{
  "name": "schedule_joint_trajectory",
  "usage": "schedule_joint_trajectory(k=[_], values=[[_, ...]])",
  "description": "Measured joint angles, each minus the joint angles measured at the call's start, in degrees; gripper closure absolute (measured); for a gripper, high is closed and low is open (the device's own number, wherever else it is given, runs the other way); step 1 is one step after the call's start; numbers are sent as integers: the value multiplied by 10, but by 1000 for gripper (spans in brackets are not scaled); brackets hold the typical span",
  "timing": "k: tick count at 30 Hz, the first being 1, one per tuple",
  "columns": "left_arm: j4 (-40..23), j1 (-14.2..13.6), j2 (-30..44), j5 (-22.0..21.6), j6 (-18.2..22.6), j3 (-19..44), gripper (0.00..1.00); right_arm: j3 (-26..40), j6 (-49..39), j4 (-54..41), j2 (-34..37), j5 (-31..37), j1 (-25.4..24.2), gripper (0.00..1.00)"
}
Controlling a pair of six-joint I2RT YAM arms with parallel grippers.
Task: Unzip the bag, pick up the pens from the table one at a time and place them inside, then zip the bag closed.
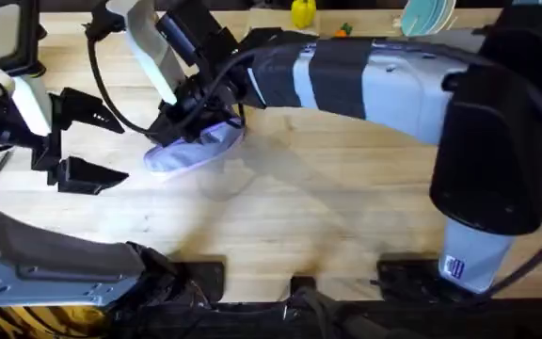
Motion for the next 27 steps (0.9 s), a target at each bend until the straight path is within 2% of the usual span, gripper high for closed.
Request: schedule_joint_trajectory(k=[27], values=[[-4,0,0,0,0,0,7,0,0,0,-7,-8,-27,970]])
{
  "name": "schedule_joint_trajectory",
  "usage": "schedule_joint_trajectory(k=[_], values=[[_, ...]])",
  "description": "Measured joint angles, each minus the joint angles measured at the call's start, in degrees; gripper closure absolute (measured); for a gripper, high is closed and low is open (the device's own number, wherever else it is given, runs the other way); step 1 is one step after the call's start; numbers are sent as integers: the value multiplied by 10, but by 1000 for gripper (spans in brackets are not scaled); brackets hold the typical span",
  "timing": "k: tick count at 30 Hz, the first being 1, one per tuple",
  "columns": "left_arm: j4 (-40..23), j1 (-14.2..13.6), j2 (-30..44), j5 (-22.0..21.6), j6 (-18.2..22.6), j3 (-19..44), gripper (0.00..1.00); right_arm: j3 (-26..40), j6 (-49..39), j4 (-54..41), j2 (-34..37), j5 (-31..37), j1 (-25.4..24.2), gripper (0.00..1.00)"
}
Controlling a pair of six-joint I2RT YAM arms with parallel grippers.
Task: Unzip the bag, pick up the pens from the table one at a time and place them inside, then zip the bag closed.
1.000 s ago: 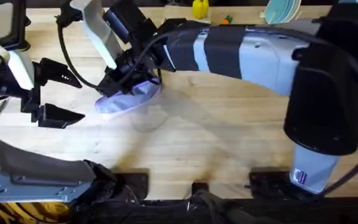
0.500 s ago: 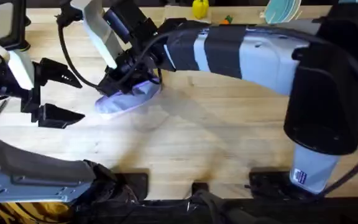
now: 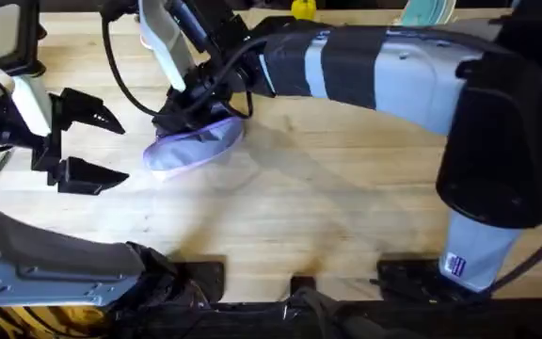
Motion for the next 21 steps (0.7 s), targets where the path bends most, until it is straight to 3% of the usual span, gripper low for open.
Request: schedule_joint_trajectory(k=[8,21], values=[[0,0,0,5,0,0,8,4,0,-2,-16,0,0,971],[-11,0,0,68,0,0,26,4,3,-1,-26,0,-3,971]])
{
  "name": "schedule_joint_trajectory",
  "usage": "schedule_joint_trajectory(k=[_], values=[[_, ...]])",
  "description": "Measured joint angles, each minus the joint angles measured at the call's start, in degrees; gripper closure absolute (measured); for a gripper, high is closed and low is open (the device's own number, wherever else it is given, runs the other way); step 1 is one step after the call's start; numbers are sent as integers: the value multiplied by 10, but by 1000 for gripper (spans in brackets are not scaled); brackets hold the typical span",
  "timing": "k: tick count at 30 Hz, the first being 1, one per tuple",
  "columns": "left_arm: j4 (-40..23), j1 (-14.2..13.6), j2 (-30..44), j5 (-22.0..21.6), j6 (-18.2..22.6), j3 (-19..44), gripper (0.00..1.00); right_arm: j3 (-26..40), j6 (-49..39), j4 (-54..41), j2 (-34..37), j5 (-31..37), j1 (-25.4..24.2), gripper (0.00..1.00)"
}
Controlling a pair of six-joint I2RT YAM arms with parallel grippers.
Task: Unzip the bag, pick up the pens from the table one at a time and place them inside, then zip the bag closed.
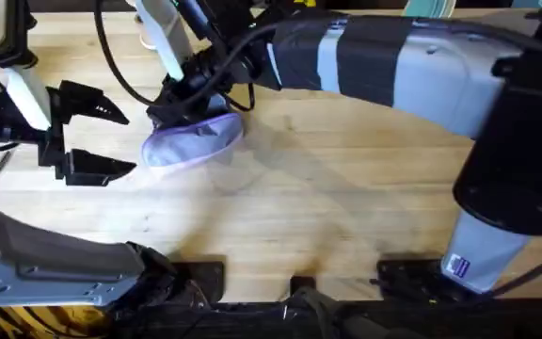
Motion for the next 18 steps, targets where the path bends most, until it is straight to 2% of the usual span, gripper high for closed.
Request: schedule_joint_trajectory(k=[2,6,14,18], values=[[0,0,0,8,0,-2,72,0,2,0,0,0,-3,971],[9,-3,0,19,0,-21,52,0,5,1,0,0,-10,971],[49,-31,0,49,0,-66,53,0,6,3,0,0,-14,971],[71,-39,0,69,0,-66,177,0,6,3,0,0,-14,971]])
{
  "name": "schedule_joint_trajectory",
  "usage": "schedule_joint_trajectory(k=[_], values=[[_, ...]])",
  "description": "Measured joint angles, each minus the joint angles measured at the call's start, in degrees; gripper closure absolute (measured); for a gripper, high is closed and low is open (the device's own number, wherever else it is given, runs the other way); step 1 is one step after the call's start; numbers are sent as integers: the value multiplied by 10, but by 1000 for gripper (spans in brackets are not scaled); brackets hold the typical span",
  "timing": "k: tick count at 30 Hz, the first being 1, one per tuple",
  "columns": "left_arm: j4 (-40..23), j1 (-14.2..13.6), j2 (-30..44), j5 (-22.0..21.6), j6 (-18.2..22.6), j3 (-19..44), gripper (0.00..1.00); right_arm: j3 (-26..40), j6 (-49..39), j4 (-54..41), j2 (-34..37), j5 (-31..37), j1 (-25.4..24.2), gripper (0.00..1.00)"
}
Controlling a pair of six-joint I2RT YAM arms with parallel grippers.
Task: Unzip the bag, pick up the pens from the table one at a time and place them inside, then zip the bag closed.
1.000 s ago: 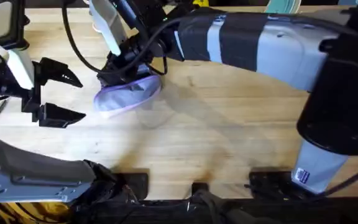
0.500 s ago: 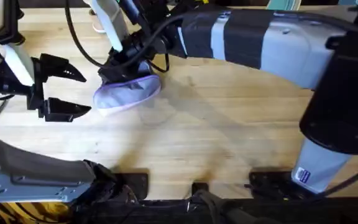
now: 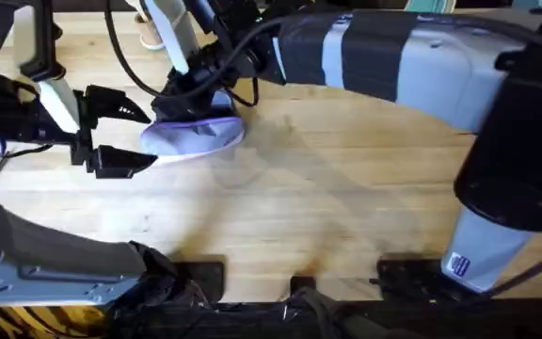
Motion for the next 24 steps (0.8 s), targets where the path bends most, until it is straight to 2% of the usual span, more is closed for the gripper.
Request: schedule_joint_trajectory(k=[7,19,24], values=[[11,-1,0,10,-2,0,451,0,0,0,0,0,0,971],[26,-6,30,14,-4,0,547,0,0,0,0,0,0,971],[31,-6,50,32,-5,0,693,0,0,-1,0,0,0,971]])
